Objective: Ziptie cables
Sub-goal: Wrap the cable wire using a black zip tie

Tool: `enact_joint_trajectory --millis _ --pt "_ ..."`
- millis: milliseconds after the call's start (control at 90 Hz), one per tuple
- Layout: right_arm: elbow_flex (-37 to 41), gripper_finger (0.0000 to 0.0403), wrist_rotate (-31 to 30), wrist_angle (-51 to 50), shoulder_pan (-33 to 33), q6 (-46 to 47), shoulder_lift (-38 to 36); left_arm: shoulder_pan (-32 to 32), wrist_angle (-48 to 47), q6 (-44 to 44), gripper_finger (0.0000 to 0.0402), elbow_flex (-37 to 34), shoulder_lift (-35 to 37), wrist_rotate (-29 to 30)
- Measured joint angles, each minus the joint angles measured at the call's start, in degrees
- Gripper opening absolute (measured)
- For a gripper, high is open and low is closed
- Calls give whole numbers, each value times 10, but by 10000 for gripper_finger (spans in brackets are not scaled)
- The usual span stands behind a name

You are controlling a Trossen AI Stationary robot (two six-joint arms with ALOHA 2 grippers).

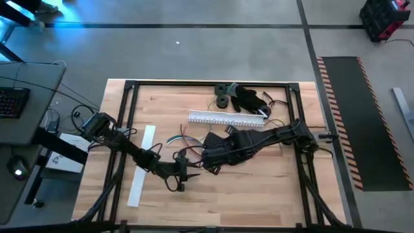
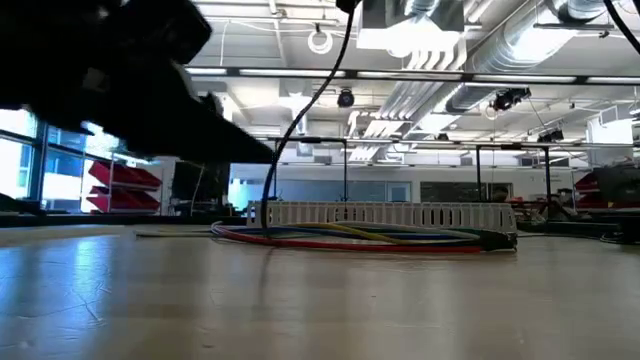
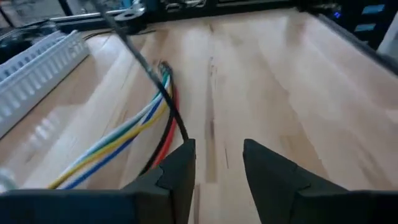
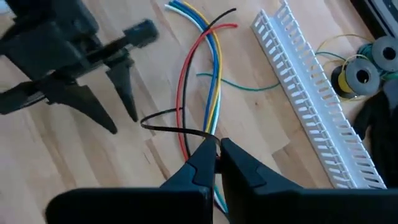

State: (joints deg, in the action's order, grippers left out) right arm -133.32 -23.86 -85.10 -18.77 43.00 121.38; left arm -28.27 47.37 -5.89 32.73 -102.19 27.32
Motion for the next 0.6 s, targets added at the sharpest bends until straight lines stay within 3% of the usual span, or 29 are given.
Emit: enact_joint_trajectory --millis 356,600 --pt "0 0 -1 4 -14 6 0 22 -17 35 4 14 0 -35" --pt "0 0 -2 19 -15 5 0 46 -8 -3 57 14 0 -64"
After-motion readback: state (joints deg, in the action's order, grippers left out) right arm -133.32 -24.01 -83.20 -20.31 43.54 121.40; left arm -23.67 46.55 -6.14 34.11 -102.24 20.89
